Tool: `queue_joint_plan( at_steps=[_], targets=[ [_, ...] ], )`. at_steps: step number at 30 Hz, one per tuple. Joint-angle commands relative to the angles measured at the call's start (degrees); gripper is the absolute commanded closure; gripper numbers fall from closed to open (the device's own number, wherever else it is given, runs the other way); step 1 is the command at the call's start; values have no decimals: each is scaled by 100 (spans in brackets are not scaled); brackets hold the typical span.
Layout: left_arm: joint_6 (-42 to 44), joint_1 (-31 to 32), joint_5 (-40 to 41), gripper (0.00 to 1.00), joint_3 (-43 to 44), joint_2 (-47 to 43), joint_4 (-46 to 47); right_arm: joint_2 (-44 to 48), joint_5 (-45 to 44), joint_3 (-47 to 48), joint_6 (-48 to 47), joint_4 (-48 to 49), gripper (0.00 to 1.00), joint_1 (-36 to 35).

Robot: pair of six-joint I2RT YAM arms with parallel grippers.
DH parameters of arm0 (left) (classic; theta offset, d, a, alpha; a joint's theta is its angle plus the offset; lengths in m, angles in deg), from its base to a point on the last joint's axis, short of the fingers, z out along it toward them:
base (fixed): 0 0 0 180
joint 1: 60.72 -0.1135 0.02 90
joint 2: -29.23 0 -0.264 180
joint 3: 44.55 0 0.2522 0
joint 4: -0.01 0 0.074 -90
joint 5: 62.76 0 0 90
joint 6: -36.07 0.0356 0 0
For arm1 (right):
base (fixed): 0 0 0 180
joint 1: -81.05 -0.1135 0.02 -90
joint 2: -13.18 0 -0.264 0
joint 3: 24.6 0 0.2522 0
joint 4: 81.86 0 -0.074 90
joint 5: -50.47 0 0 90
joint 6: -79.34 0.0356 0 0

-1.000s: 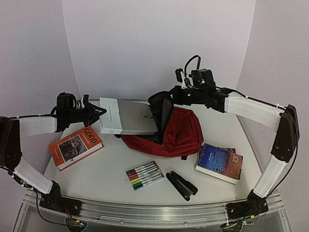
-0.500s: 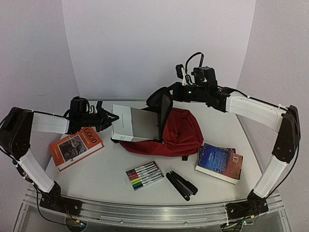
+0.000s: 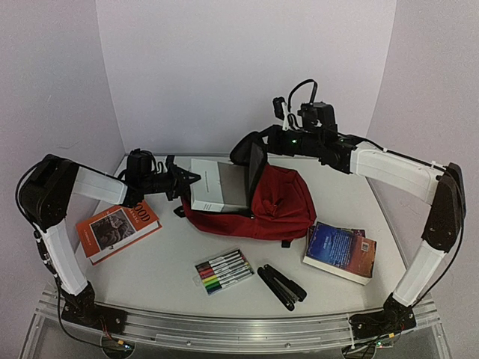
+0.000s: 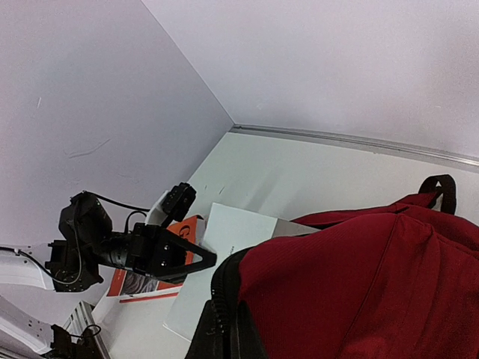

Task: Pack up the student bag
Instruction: Place the book in the student bag.

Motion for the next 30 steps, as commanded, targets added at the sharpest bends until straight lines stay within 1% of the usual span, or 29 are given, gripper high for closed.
queue_joint_plan(
  at_steps=[1,9,15,17,19,21,23,27,30],
  targets=[
    [-348,284,-27,94,591,335,885,-24,18,21,24,651,100,-10],
    [-101,646,6,93,1222,1014,432,-110,22,-43,63,706,100,-8],
    [489,885,106,91,1815,1439,-284,-105,61,-31,174,846,100,-7],
    [670,934,107,88,1907,1533,-450,-105,105,-6,215,893,100,-11],
    [785,938,83,83,1913,1591,-507,-106,121,-2,229,926,100,-10],
    [985,938,123,74,1909,1574,-691,-96,105,-23,224,936,100,-12],
    [1340,938,259,61,1917,1480,-1106,-83,89,-72,211,937,100,-8],
    [2063,938,685,44,1949,1180,-2084,-19,12,-231,168,937,100,-7],
    [2607,938,1134,37,2013,947,-2820,36,-40,-338,130,937,100,-13]
  ],
)
